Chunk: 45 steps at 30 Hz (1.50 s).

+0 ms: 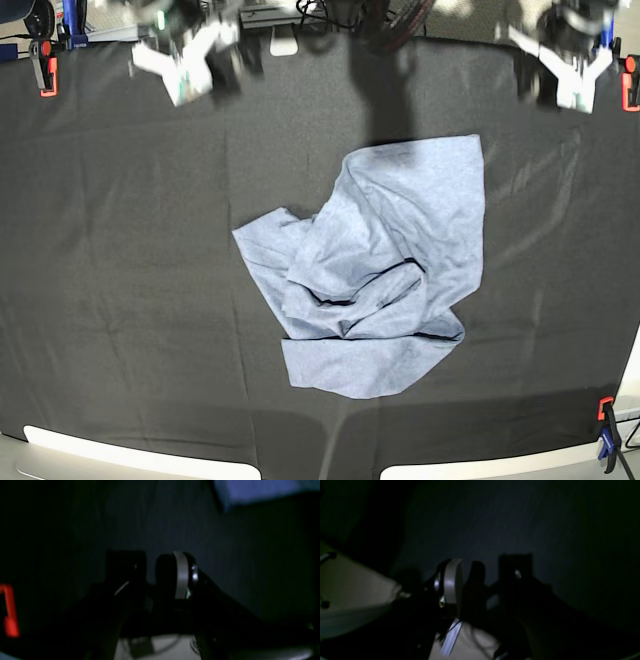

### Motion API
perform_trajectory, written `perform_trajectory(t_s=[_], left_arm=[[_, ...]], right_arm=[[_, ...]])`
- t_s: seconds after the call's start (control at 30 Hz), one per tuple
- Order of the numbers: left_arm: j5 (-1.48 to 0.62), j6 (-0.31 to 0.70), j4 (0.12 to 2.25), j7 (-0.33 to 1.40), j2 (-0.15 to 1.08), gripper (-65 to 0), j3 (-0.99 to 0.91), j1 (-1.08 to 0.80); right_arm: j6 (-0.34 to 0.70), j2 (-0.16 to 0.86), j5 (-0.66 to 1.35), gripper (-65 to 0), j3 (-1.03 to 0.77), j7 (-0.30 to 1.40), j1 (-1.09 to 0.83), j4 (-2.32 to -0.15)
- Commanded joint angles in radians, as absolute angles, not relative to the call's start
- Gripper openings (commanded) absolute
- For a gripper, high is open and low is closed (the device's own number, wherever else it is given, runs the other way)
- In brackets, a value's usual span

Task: Layout the t-shirt on the table in an organized manner, then fold the t-shirt properly
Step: 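Reach the right gripper down and grasp an edge of the blue t-shirt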

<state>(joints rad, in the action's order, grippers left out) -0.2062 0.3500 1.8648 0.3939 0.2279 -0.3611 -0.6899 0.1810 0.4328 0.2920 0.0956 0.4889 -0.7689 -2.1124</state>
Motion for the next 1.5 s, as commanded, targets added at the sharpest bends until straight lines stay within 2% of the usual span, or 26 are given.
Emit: perform_trajectory(t_s=[0.0, 0.17, 0.3, 0.6, 0.9, 1.1, 1.17, 1.4, 1.47], left_arm=[[-0.211, 0.349, 1.883, 0.374, 0.236, -49.5, -0.367, -0.682], [-0.211, 0.35, 1.883, 0.376, 0.236, -49.5, -0.366, -0.608], [-0.211, 0.357, 1.883, 0.376, 0.236, -46.8, -0.366, -0.551], [-0.245, 0.372, 1.883, 0.427, 0.236, -45.4, -0.364, -0.488], [-0.244, 0.372, 1.883, 0.427, 0.236, -45.4, -0.364, -0.488], [-0.244, 0.372, 1.883, 0.427, 0.236, -45.4, -0.364, -0.488], [-0.245, 0.372, 1.883, 0.427, 0.236, -45.4, -0.364, -0.488], [-0.245, 0.371, 1.882, 0.435, 0.233, -45.4, -0.364, -0.488], [-0.245, 0.371, 1.882, 0.446, 0.233, -45.4, -0.364, -0.488]], right_arm=[[0.183, 0.44, 0.299, -40.2, 0.091, 0.485, -0.744, -2.132], [0.183, 0.439, 0.297, -39.1, 0.091, 0.524, -0.591, -2.132], [0.183, 0.403, 0.261, -29.0, 0.091, 0.525, -0.477, -2.132], [0.185, 0.324, 0.206, -29.0, 0.114, 0.551, -0.239, -2.049], [0.186, 0.32, -0.056, -29.1, 0.4, 0.549, 0.076, -1.744], [0.218, 0.27, -0.191, -29.3, 0.567, 0.547, 0.27, -1.591], [0.253, 0.243, -0.207, -29.3, 0.619, 0.548, 0.334, -1.523], [0.256, 0.155, -0.207, -29.3, 0.759, 0.592, 0.529, -1.282], [0.291, 0.138, -0.205, -30.2, 0.783, 0.622, 0.569, -1.231]])
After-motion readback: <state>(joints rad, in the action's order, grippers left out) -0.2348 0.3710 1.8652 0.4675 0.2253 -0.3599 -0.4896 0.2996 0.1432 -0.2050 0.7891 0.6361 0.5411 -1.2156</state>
